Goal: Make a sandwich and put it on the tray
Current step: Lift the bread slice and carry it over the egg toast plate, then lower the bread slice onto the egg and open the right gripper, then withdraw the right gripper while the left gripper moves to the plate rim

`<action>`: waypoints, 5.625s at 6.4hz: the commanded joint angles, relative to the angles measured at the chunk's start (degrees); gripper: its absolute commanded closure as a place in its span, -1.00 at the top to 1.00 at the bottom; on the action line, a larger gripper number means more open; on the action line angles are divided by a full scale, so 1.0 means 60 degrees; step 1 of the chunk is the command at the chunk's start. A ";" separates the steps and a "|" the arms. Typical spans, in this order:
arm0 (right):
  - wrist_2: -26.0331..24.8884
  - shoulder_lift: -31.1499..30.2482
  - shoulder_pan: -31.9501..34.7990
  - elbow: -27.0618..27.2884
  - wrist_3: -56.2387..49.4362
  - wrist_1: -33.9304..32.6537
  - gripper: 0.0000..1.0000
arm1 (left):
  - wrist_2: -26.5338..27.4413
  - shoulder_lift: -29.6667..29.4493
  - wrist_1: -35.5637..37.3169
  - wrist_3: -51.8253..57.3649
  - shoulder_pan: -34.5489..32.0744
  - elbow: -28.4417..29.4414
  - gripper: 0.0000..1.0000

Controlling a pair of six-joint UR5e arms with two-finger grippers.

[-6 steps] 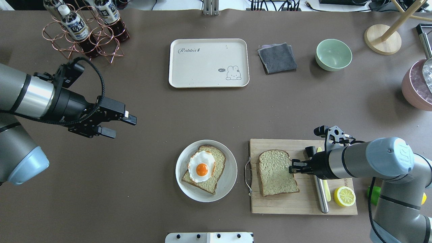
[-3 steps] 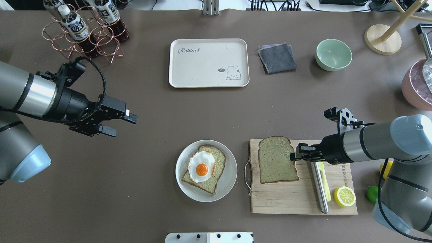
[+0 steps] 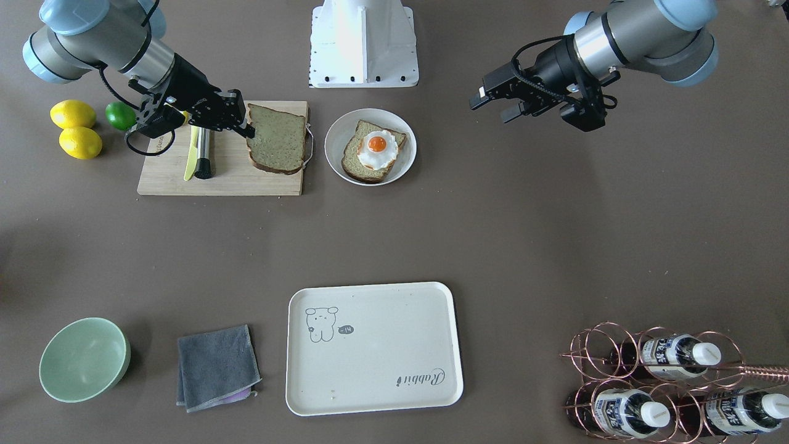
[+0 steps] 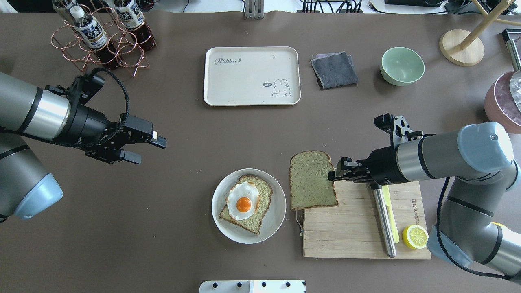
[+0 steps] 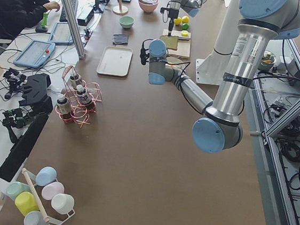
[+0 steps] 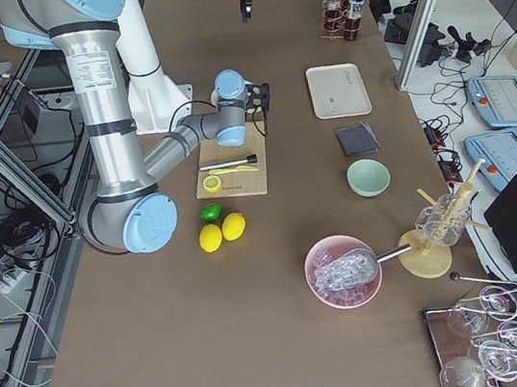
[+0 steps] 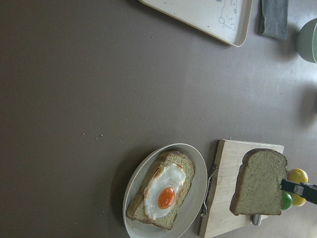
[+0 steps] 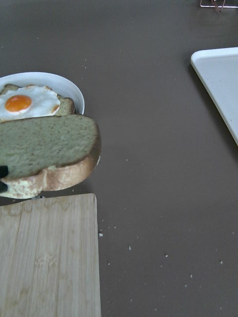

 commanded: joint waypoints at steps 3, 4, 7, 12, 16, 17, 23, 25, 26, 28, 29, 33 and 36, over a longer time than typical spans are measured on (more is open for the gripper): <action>-0.1505 0.1206 -0.1148 -0.0121 0.0521 -0.0914 -1.00 | 0.0000 -0.0010 0.0000 0.0000 0.0000 0.0029 0.95; -0.1947 0.1467 -0.1502 -0.0251 0.0521 -0.1030 -1.00 | 0.0000 -0.0010 0.0000 0.0000 0.0000 0.0029 0.95; -0.2684 0.2039 -0.2076 -0.0559 0.0535 -0.1295 -1.00 | 0.0000 0.0005 0.0000 0.0000 0.0000 0.0029 0.95; -0.3972 0.2114 -0.2911 -0.0924 0.0741 -0.1178 -1.00 | 0.0000 0.0019 0.0000 0.0000 0.0000 0.0029 0.95; -0.4280 0.2216 -0.3043 -0.1073 0.0741 -0.1177 -1.00 | 0.0000 0.0019 -0.0015 0.0000 0.0029 0.0073 0.95; -0.4281 0.2217 -0.3043 -0.1058 0.0755 -0.1177 -1.00 | 0.0000 0.0019 -0.0029 0.0000 0.0029 0.0073 0.95; -0.3845 0.2407 -0.2402 -0.0942 0.1151 -0.1280 0.98 | 0.0015 -0.0010 -0.0044 0.0015 0.0044 0.0190 0.95; -0.2515 0.2364 -0.1335 -0.0868 0.1151 -0.1309 0.98 | 0.0000 -0.0068 -0.0044 0.0000 0.0058 0.0234 0.95; -0.1798 0.2320 -0.0720 -0.0882 0.1151 -0.1309 0.98 | 0.0000 -0.0083 -0.0044 0.0000 0.0058 0.0234 0.95; -0.0829 0.2232 0.0160 -0.0912 0.1064 -0.1324 0.98 | 0.0189 -0.0083 -0.0102 0.0015 0.0073 0.0191 0.95; -0.0563 0.2232 0.0426 -0.0796 0.1382 -0.1251 0.98 | 0.0683 -0.0127 -0.0088 0.0000 0.0377 0.0176 0.95; 0.1911 0.1867 0.1703 -0.0547 0.1037 -0.1236 0.98 | 0.1201 -0.0024 -0.0088 -0.0043 0.1491 0.0088 0.95; 0.2648 0.1412 0.1571 -0.0371 -0.0371 -0.1221 0.99 | 0.1883 0.0151 -0.0088 -0.0029 0.2865 -0.0014 0.95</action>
